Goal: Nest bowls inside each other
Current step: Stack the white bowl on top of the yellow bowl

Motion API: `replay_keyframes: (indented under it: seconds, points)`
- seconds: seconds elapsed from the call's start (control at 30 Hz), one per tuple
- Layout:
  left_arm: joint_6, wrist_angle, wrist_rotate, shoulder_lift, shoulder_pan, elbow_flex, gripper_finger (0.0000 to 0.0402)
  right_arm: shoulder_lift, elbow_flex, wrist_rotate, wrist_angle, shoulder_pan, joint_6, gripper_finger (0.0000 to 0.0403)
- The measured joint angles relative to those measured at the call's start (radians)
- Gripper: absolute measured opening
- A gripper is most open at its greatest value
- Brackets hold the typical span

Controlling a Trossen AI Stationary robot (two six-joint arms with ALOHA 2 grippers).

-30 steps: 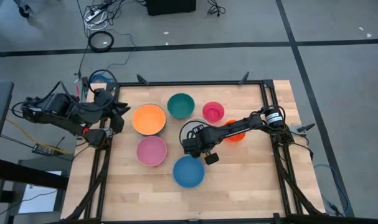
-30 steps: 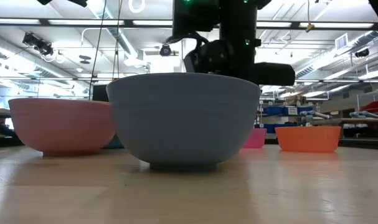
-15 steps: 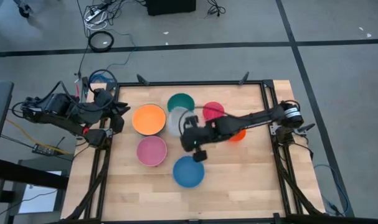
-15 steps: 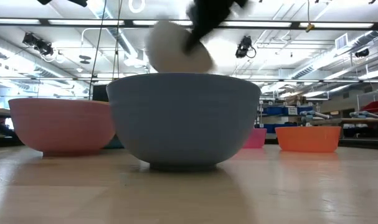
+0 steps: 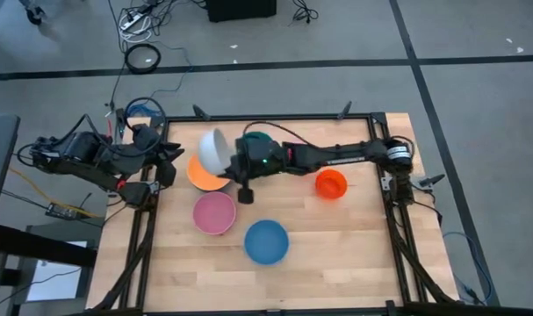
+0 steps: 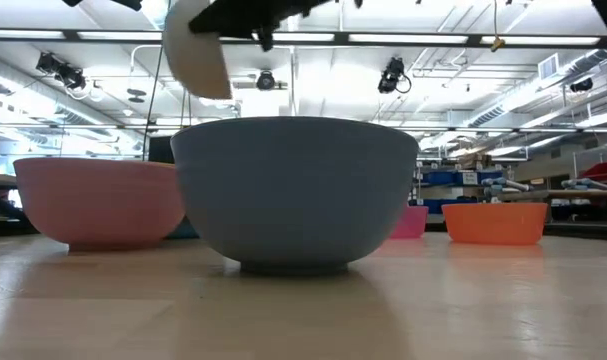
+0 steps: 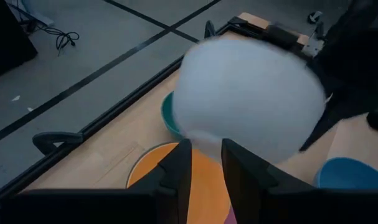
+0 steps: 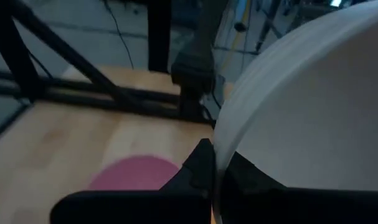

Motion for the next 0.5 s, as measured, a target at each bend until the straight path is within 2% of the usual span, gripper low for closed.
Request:
replay_keyframes:
  seconds: [0.2, 0.5]
  points:
    - [0.003, 0.005, 0.0, 0.0, 0.0, 0.0, 0.0097, 0.071, -0.002, -0.039, 0.105, -0.02, 0.044, 0.0]
    - [0.007, 0.019, 0.001, 0.0, 0.0, 0.0, 0.0097, 0.132, -0.001, -0.002, 0.066, -0.032, 0.049, 0.0]
